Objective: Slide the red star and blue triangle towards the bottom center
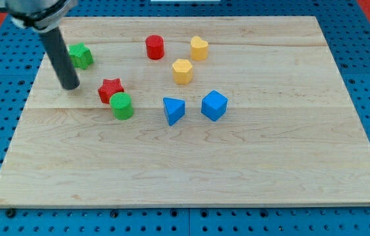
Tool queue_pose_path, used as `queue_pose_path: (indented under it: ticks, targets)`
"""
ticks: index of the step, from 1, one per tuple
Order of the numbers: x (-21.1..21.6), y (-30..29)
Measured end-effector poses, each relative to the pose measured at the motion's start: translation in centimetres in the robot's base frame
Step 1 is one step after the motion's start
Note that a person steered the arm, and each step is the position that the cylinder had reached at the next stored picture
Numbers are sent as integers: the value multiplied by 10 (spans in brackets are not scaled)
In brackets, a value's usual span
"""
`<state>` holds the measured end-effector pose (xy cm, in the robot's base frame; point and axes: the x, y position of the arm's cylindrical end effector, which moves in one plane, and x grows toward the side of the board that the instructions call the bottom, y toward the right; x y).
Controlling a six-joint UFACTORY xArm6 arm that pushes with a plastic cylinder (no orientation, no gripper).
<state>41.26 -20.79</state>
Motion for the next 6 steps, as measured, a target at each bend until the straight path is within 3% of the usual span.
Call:
queue_pose_path:
  ticks: [2, 4, 5, 6]
  targets:
    - [-43, 185]
    - [58, 189]
    - [80, 164]
    - [64, 93]
